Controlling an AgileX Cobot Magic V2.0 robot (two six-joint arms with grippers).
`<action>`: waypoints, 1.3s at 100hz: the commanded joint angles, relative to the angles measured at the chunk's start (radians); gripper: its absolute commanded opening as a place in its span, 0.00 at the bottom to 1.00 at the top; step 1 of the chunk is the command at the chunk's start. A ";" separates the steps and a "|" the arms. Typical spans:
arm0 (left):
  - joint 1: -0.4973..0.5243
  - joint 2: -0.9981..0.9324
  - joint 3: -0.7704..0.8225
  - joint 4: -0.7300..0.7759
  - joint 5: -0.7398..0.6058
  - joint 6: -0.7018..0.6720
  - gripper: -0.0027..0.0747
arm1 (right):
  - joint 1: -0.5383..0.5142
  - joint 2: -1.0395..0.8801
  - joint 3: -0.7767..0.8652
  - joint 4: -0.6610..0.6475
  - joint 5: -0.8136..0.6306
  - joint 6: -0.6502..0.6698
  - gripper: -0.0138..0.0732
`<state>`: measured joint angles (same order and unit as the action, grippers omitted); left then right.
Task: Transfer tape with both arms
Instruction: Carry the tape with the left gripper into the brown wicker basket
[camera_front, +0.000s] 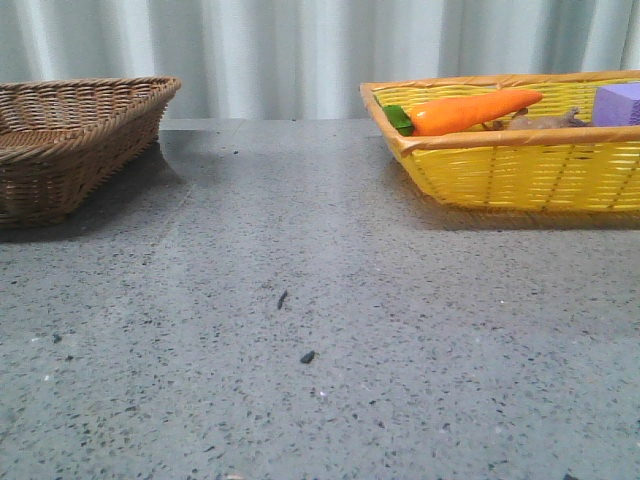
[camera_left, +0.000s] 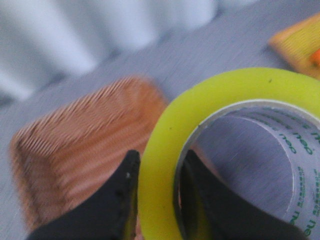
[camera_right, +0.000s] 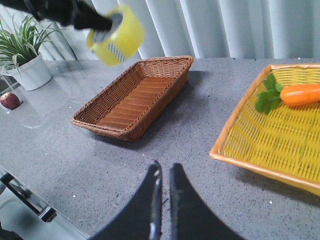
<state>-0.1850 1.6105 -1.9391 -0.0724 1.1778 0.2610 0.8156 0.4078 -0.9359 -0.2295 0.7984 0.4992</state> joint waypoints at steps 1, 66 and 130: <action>0.061 -0.035 0.038 0.028 -0.059 -0.032 0.01 | 0.002 0.020 -0.022 -0.023 -0.098 -0.001 0.10; 0.116 -0.244 0.515 -0.361 -0.431 0.029 0.47 | 0.002 -0.026 -0.009 -0.033 -0.019 -0.065 0.10; -0.170 -1.331 1.430 -0.326 -0.991 0.057 0.01 | 0.002 -0.404 0.352 -0.354 -0.031 -0.113 0.10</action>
<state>-0.3625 0.3167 -0.5063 -0.4007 0.2433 0.3145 0.8174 -0.0121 -0.5813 -0.5424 0.8600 0.3949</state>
